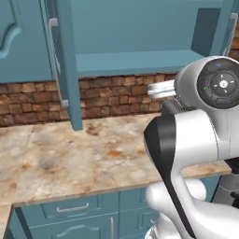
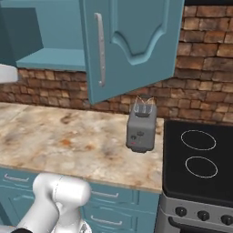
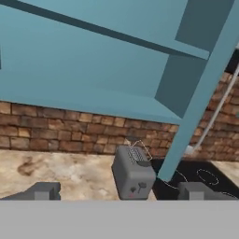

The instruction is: Close all open cabinet doors.

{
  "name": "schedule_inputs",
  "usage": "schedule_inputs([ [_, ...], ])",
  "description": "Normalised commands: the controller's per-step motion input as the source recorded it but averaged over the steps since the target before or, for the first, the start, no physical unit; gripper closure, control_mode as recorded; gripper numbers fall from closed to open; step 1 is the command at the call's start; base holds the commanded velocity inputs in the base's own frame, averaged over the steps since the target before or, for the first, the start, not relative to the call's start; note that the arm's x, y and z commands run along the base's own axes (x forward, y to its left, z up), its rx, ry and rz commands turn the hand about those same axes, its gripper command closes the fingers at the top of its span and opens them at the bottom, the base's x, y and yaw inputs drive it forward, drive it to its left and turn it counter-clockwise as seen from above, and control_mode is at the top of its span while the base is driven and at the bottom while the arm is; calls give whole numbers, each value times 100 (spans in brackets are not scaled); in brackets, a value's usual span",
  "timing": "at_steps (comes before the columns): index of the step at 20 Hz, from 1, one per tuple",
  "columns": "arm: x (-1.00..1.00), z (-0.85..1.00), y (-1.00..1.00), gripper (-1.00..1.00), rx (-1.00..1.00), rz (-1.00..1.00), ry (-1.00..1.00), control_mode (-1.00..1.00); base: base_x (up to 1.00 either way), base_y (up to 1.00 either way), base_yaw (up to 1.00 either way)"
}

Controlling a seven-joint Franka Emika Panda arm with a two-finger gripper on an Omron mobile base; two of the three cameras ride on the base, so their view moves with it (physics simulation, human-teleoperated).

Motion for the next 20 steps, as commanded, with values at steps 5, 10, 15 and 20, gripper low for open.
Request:
schedule_inputs([
  [5, 0, 0, 0, -100, 0, 0, 0, 100, 37, 25, -11],
  [10, 0, 0, 0, -100, 0, 0, 0, 100, 38, 26, -10],
  [15, 0, 0, 0, -100, 0, 0, 0, 100, 32, 30, -9],
  [20, 0, 0, 0, -100, 0, 0, 0, 100, 4, 28, -3],
])
